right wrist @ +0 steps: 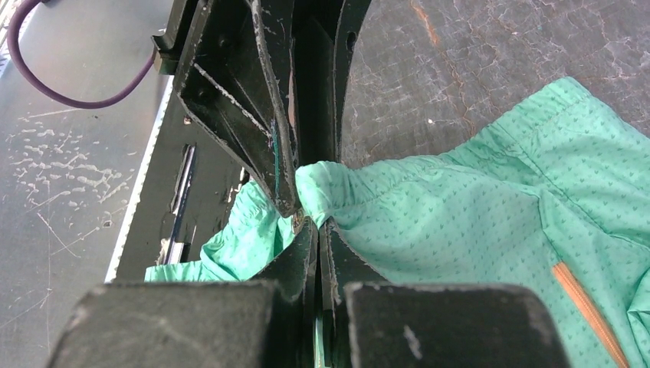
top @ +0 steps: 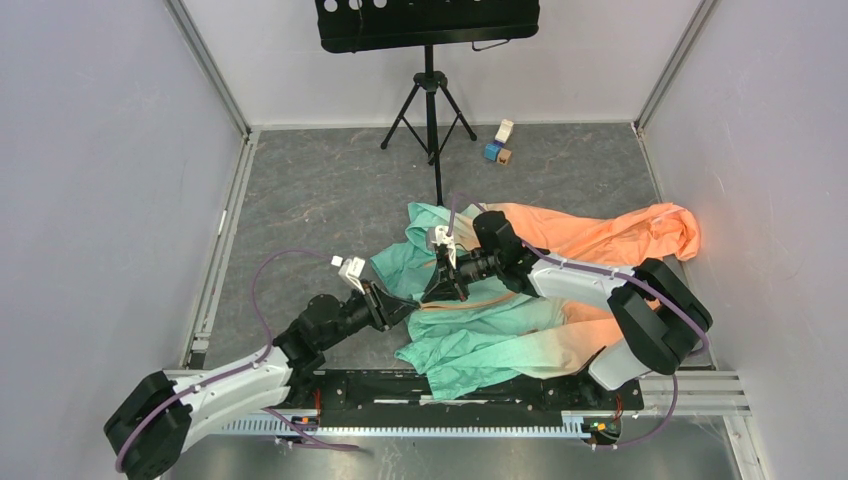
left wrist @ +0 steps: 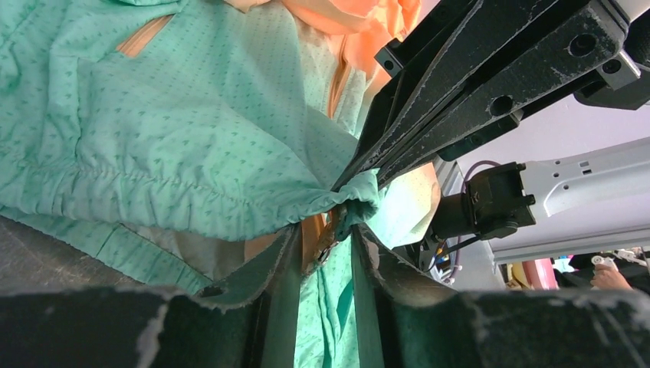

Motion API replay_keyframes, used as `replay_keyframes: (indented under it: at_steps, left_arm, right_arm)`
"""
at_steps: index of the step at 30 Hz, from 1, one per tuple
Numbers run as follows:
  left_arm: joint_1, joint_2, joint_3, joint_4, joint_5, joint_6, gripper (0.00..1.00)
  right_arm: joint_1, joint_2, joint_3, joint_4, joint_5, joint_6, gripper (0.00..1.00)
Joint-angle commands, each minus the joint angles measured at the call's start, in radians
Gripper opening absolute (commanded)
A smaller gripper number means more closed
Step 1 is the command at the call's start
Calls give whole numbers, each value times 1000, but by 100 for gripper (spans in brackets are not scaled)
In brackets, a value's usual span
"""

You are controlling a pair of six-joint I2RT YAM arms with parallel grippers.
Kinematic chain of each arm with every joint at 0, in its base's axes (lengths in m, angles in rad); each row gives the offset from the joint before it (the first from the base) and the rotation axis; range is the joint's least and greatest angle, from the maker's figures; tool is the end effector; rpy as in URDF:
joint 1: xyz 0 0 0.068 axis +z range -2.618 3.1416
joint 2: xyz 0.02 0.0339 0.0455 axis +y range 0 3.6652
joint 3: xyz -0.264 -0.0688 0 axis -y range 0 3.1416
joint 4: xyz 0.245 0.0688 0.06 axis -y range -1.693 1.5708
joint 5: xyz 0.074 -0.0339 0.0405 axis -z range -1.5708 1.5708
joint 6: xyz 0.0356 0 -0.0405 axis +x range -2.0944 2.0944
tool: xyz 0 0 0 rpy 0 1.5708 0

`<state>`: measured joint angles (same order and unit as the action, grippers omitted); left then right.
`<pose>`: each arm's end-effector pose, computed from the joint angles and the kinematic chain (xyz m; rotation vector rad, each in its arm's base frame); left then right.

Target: Zip up the jacket

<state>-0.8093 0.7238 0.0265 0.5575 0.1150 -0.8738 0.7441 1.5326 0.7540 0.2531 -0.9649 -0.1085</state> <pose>0.1053 -0.1163 0.1618 0.0338 1.9047 -1.3061 0.2068 0.2302 0.2007 -1.4062 1.6055 1.3843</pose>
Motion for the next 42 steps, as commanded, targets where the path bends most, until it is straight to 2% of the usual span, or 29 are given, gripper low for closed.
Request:
replay_keyframes:
  at_steps: [1, 6, 10, 12, 18, 26, 27, 31, 33, 34, 35, 38, 42]
  left_arm:
    - [-4, 15, 32, 102, 17, 23, 35]
    - [-4, -12, 29, 104, 39, 42, 43]
    - [-4, -43, 20, 108, 35, 42, 59]
    - [-4, -49, 20, 105, 25, 38, 62]
    - [-4, 3, 44, 118, 19, 28, 41]
    - [-4, 84, 26, 239, 29, -2, 41]
    - [-4, 87, 26, 244, 31, -2, 38]
    - [-4, 88, 30, 245, 59, 25, 11]
    - [-4, 82, 31, 226, 59, 30, 2]
    - [-4, 78, 27, 220, 57, 30, 2]
    - [-4, 71, 27, 209, 52, 30, 2]
    - [-4, 36, 50, 98, 3, 11, 2]
    - [-4, -4, 81, -18, -45, -6, 2]
  right_arm:
    - [2, -34, -7, 28, -12, 3, 0]
    - [2, -36, -12, 31, -15, 1, 0]
    - [2, -36, -10, 33, -17, 2, 0]
    - [1, -38, -10, 32, -17, 3, 0]
    - [1, -38, -10, 40, -20, 8, 0]
    - [1, -38, -13, 45, -20, 12, 0]
    - [1, -41, -15, 46, -20, 12, 0]
    - [1, -44, -18, 59, -18, 25, 0]
    - [1, -50, -19, 64, 3, 40, 0]
    - [1, -54, -21, 62, 20, 49, 0]
    - [2, -59, -20, 53, 33, 57, 3]
    - [1, -97, -31, 11, 149, 76, 23]
    - [1, -167, -63, -79, 358, 107, 44]
